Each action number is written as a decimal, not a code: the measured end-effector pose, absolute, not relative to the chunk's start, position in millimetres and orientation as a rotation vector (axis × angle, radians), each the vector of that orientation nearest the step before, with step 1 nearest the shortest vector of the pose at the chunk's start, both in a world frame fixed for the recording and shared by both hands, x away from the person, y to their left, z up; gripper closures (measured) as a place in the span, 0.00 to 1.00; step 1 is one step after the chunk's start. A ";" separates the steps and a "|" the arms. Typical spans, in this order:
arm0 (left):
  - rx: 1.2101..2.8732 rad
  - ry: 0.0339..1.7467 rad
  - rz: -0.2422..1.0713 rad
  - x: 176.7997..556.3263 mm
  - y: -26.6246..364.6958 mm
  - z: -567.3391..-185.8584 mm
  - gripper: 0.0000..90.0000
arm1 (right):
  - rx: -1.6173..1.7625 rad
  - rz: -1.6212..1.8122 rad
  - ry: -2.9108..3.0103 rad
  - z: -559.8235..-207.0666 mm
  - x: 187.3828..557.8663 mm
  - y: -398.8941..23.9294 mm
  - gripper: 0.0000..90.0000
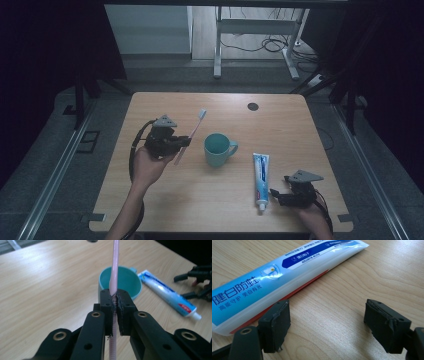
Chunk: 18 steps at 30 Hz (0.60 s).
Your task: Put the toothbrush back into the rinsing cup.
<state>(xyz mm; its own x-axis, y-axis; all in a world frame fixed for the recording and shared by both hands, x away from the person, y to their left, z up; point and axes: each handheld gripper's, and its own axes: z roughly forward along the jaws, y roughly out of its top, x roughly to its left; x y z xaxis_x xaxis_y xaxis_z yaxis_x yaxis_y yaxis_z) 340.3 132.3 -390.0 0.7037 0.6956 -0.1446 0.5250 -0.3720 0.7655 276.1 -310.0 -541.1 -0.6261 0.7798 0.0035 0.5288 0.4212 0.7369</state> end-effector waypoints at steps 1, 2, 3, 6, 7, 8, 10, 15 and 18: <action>2.051 0.930 0.263 341.5 129.5 -390.2 0.94 | 1.124 1.032 2.341 -541.1 276.1 -310.0 0.23; 2.044 0.928 0.269 342.5 127.3 -390.4 0.94 | 1.125 1.032 2.341 -541.1 276.1 -310.0 0.23; 2.036 0.926 0.274 343.5 125.0 -390.6 0.94 | 1.124 1.032 2.341 -541.1 276.1 -310.0 0.23; 2.016 0.917 0.286 346.9 117.8 -390.6 0.94 | 1.125 1.032 2.341 -541.1 276.1 -310.0 0.23; 2.013 0.914 0.292 348.2 115.2 -390.4 0.94 | 1.125 1.032 2.341 -541.1 276.1 -310.0 0.23; 2.010 0.911 0.293 349.2 113.1 -390.3 0.94 | 1.123 1.032 2.343 -541.1 276.1 -310.1 0.23; 2.004 0.905 0.306 351.8 107.4 -389.6 0.94 | 1.123 1.031 2.342 -541.1 276.1 -310.1 0.23; 1.994 0.879 0.327 359.1 91.9 -388.4 0.94 | 1.123 1.031 2.343 -541.1 276.1 -310.1 0.23; 1.983 0.871 0.332 362.9 83.8 -389.2 0.94 | 1.123 1.031 2.343 -541.1 276.1 -310.1 0.23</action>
<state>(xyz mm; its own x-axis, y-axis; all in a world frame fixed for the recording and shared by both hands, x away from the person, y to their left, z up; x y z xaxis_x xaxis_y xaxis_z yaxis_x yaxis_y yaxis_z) 362.9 83.8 -389.2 0.7139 0.6921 -0.1067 0.4454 -0.3312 0.8318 276.1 -310.1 -541.1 -0.6274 0.7787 0.0029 0.5281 0.4228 0.7365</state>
